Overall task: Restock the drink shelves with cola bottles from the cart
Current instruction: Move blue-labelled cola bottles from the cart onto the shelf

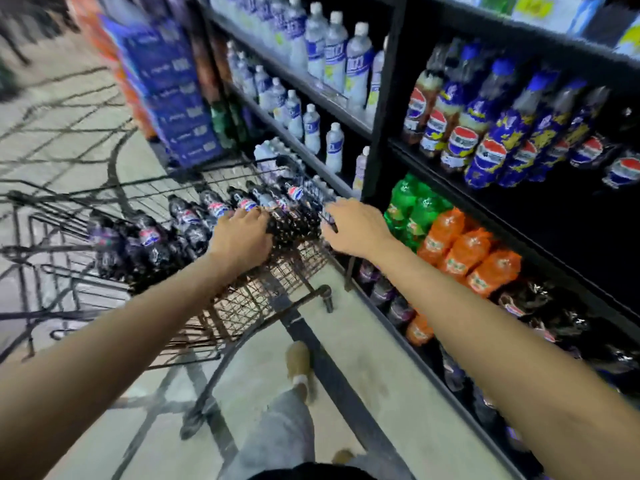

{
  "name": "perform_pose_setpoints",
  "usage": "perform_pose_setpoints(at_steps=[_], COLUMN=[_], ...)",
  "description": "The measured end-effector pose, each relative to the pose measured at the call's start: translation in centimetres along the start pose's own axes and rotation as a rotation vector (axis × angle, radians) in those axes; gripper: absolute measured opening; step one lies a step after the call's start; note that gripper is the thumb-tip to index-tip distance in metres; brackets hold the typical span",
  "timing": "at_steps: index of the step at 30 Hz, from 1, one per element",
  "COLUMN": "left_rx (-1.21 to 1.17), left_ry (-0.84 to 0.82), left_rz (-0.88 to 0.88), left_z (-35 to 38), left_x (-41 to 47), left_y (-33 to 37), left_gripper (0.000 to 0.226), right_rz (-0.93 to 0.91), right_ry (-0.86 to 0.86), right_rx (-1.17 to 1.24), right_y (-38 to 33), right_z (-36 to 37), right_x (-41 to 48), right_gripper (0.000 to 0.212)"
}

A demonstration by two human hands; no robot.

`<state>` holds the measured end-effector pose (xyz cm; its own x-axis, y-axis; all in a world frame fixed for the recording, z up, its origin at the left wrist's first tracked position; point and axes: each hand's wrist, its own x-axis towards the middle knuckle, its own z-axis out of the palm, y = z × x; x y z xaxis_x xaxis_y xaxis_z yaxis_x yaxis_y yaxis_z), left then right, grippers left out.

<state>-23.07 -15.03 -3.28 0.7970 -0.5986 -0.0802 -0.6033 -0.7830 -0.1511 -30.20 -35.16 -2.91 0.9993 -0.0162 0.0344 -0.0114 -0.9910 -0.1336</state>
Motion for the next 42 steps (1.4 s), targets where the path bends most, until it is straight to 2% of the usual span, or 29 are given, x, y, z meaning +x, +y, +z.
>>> perform_pose_setpoints(at_steps=[3,8,12,15,24,29,32,37,42], left_rx=[-0.031,-0.054,-0.055,-0.131,-0.098,-0.169,-0.268,-0.611,-0.949], left_ry=[-0.029,-0.085,-0.131,-0.196,-0.295,-0.342,-0.368,-0.425,-0.411], left_rz=[-0.102,-0.217,-0.25,-0.295,-0.248,-0.373,-0.46,-0.706,-0.928], left_z=[1.1,4.8,7.9,9.9,15.4,18.1,19.7,21.7,23.4], left_x=[-0.2,1.7,4.6,6.5,10.7,12.2,12.6,14.3,16.1], left_y=[-3.5,-10.6,-15.5,-18.4,-23.1,-23.6,-23.8,-23.8,-23.6], left_gripper=[0.036,0.04,0.038,0.039,0.053,0.067,0.078,0.092,0.1], right_rz=[-0.079,-0.211,-0.242,-0.248,-0.283,-0.233,-0.151,0.015,0.182], right_ry=[-0.049,-0.133,-0.224,-0.293,-0.445,-0.531,-0.605,-0.631,-0.643], right_rx=[0.005,0.011,0.014,0.016,-0.111,-0.09,-0.06,0.049,0.164], right_y=[-2.8,-7.3,-9.9,-11.8,-14.9,-14.7,-14.5,-14.5,-15.0], right_z=[1.1,3.4,5.9,7.9,13.6,17.0,19.1,22.7,25.8], right_x=[3.5,11.5,18.1,22.6,30.3,32.6,33.6,35.1,36.2], right_gripper=[0.026,0.032,0.022,0.035,0.037,0.04,0.049,0.063,0.077])
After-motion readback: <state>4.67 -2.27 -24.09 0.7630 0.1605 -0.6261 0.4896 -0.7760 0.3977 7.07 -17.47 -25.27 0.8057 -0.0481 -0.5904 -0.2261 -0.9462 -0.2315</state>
